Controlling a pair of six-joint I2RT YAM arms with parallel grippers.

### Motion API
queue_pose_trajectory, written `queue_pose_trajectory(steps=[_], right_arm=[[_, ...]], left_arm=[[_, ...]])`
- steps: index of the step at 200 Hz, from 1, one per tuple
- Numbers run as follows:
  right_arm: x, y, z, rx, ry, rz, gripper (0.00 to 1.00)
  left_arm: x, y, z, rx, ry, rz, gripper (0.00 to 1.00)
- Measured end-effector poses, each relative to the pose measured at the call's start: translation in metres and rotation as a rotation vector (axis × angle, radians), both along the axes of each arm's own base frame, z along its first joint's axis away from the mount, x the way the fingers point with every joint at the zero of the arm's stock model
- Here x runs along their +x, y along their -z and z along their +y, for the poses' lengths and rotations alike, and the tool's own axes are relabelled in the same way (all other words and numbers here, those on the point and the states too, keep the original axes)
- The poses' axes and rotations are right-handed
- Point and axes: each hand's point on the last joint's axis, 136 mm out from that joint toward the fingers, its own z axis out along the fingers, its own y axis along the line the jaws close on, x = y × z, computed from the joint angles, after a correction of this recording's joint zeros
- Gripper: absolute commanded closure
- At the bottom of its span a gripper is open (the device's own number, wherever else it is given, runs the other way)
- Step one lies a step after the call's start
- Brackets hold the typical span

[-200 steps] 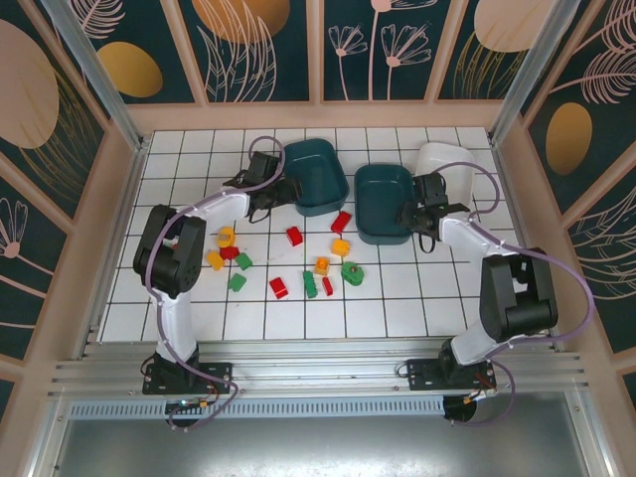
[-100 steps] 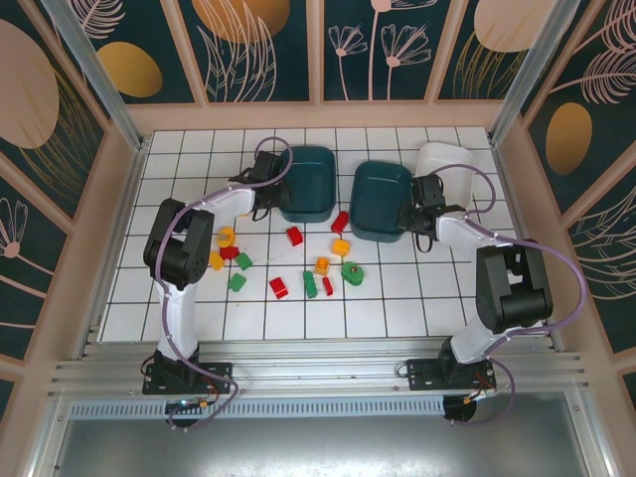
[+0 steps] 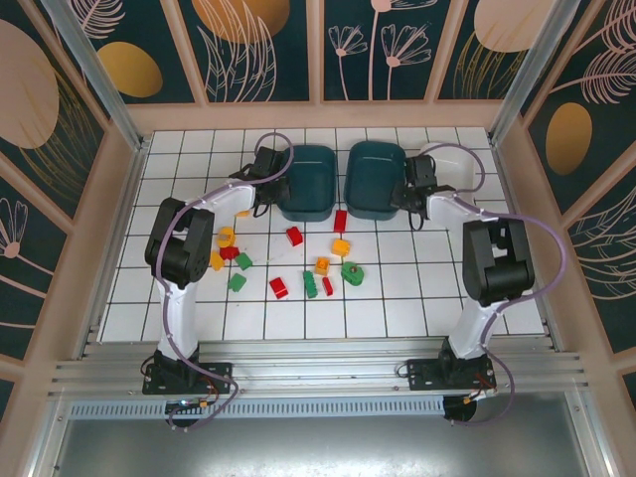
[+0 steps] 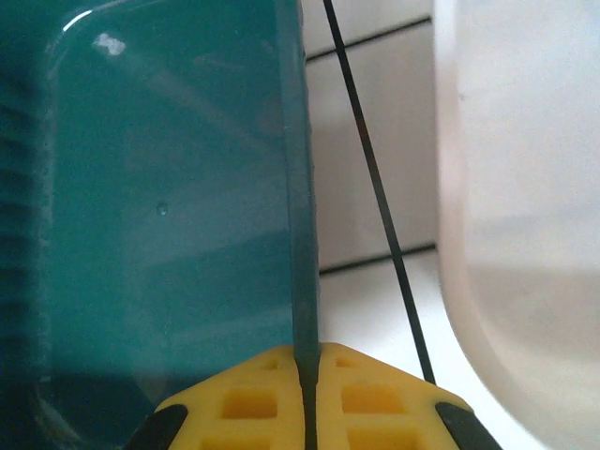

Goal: Sort the legos into containers by color

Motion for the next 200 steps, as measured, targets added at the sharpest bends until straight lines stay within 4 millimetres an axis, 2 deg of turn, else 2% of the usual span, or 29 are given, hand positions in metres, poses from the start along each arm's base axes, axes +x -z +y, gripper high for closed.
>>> queue_pose_trajectory(steps=[32, 51, 90, 142, 150, 185, 200], right_arm=[[0.028, -0.004, 0.008, -0.010, -0.029, -0.026, 0.95], [0.036, 0.001, 0.013, -0.023, -0.052, -0.020, 0.96], [0.024, 0.008, 0.032, -0.042, -0.107, -0.003, 0.96], [-0.006, 0.009, 0.027, -0.043, -0.114, 0.024, 0.94], [-0.006, 0.008, 0.026, -0.042, -0.113, 0.024, 0.91], [-0.007, 0.010, 0.026, -0.034, -0.124, 0.035, 0.65], [-0.008, 0.010, 0.025, -0.028, -0.121, 0.039, 0.60]], left_arm=[[0.004, 0.000, -0.001, -0.004, -0.012, -0.004, 0.98], [0.006, 0.000, 0.001, 0.000, -0.027, -0.006, 1.00], [0.007, 0.000, 0.006, 0.018, -0.051, -0.008, 0.99], [0.011, -0.001, 0.008, 0.048, -0.042, -0.010, 0.93], [0.012, -0.002, 0.008, 0.055, -0.033, -0.012, 0.92], [0.013, -0.003, 0.006, 0.083, 0.011, -0.017, 0.83], [0.013, -0.003, 0.006, 0.098, 0.030, -0.018, 0.79]])
